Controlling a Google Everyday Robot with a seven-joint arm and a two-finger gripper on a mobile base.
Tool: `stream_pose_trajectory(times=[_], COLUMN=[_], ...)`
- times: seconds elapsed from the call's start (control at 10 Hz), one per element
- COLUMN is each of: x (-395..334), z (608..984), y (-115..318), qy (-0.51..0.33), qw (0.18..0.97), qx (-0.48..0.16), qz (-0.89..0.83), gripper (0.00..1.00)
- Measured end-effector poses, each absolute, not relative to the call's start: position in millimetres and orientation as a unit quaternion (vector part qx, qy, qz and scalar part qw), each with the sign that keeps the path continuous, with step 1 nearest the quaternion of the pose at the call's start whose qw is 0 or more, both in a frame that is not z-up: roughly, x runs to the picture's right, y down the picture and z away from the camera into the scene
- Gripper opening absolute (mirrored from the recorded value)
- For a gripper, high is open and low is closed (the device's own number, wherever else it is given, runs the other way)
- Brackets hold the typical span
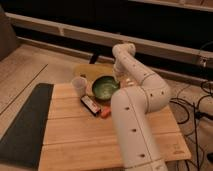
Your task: Drag the ceramic bowl in a circle
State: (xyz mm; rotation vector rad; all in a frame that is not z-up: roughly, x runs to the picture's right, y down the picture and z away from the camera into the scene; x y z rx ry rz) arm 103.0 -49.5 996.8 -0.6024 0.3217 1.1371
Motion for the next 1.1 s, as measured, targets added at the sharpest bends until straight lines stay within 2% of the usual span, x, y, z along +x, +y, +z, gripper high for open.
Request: stream_pose_trajectory(times=[0.4,0.6,0.7,0.8,1.1], x=[103.7,104.2,104.2,104.2,104.2], z=[996.7,996.6,996.6,996.6,996.8], y=[-49.3,-49.3,-49.3,-49.3,-49.0], qy=[0.149,0.149,0.149,0.149,0.150], qw=[0.788,0.787,0.787,0.787,0.787], qx=[-0.280,-0.280,-0.280,-0.280,-0.280], qz=[0.528,0.529,0.529,0.529,0.529], gripper=[0.21,0.15,0.15,0.21,0.51])
